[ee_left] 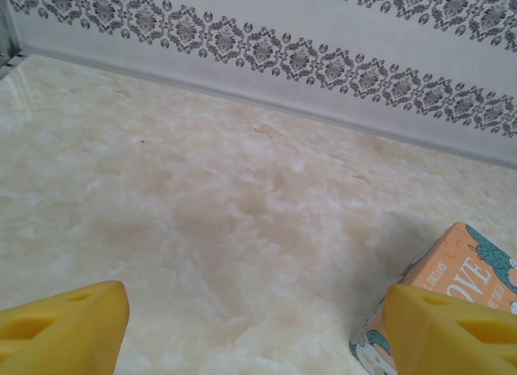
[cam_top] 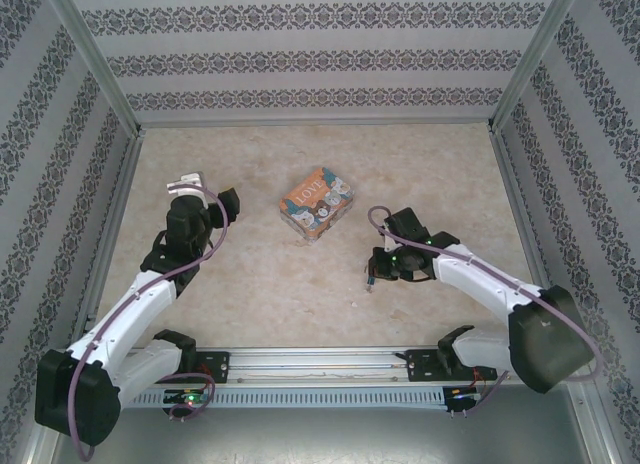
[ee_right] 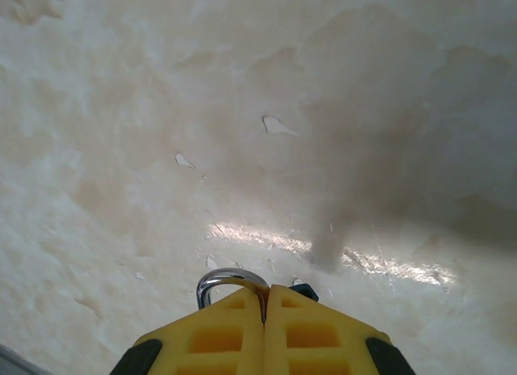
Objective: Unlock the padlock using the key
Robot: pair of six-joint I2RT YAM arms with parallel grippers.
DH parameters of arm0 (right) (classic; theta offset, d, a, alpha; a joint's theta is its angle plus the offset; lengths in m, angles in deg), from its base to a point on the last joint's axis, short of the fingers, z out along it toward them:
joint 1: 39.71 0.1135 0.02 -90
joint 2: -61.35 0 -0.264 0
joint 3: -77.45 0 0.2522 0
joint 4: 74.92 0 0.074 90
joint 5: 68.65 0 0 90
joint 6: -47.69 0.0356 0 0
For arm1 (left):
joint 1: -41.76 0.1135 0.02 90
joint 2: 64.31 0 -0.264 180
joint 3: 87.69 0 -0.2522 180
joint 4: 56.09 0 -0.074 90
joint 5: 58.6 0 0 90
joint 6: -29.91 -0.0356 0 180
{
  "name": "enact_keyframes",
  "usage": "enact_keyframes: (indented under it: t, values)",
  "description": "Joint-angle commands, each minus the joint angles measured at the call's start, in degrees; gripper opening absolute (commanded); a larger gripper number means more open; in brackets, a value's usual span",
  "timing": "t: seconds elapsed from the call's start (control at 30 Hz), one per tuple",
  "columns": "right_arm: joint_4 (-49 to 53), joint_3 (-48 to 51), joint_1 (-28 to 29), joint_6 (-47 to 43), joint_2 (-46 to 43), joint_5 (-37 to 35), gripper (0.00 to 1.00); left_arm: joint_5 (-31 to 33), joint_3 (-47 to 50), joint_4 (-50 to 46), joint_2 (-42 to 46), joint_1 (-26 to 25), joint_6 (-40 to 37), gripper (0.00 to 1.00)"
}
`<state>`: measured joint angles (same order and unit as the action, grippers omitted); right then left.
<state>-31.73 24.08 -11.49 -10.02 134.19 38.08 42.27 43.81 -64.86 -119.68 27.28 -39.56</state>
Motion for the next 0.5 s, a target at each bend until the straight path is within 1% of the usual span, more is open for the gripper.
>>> enact_keyframes:
  t: [0.0,0.27,0.47]
  values:
    - [4.23,-2.51,1.43,-1.93,2.96,-2.40,0.00,1.99,0.98,1.08,1.90,0.85,-1.51,0.85]
    - [3.15,-5.09,3.53,-1.28,11.31,-2.28,0.00,2.85,1.04,-0.28,3.10,1.05,-2.61,0.88]
    - [2.71,-6.32,4.42,-0.31,14.84,-2.15,0.00,2.57,0.64,-1.56,3.29,1.14,-3.26,0.90]
